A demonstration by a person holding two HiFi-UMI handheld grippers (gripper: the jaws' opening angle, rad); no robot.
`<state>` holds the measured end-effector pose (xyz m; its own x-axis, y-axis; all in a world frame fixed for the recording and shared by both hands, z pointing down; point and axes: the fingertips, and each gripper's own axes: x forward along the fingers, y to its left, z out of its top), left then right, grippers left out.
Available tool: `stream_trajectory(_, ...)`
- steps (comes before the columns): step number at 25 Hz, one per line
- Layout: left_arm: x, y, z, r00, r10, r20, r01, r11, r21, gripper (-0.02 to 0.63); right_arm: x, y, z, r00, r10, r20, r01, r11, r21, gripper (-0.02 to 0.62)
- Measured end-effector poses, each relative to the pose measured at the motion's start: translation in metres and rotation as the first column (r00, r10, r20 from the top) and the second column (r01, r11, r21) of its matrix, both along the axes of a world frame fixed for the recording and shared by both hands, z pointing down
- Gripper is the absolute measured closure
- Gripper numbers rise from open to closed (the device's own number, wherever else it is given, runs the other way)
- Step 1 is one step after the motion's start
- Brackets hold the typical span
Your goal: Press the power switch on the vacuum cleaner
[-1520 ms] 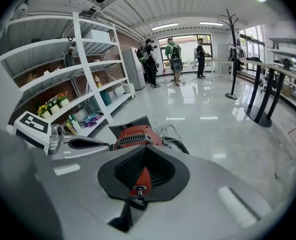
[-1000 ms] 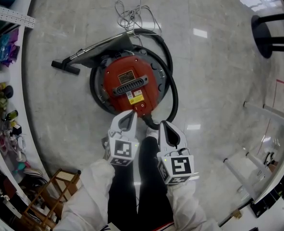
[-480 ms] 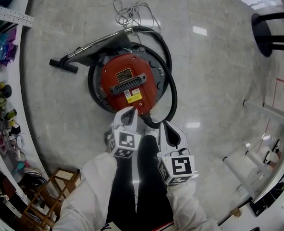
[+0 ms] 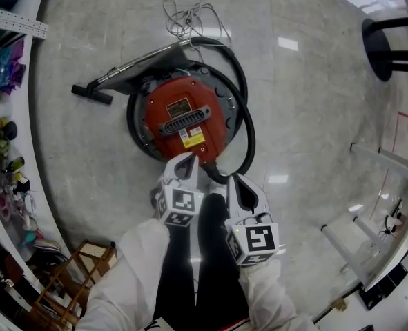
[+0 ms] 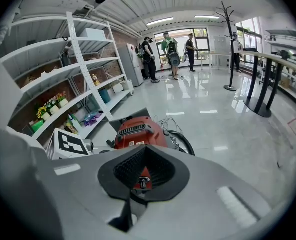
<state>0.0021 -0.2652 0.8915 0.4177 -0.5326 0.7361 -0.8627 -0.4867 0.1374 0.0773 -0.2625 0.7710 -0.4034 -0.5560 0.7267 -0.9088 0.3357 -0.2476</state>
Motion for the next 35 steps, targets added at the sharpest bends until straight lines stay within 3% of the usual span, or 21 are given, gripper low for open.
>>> stream_trajectory(35,-0.0034,0.0005,0.0017,1.0,-0.013,0.015,0.014,1.0,-0.025,0.606,0.0005,0.0001,0.0023,1.0,0.018,0.016,-0.018,1.0,-0.011,0.595)
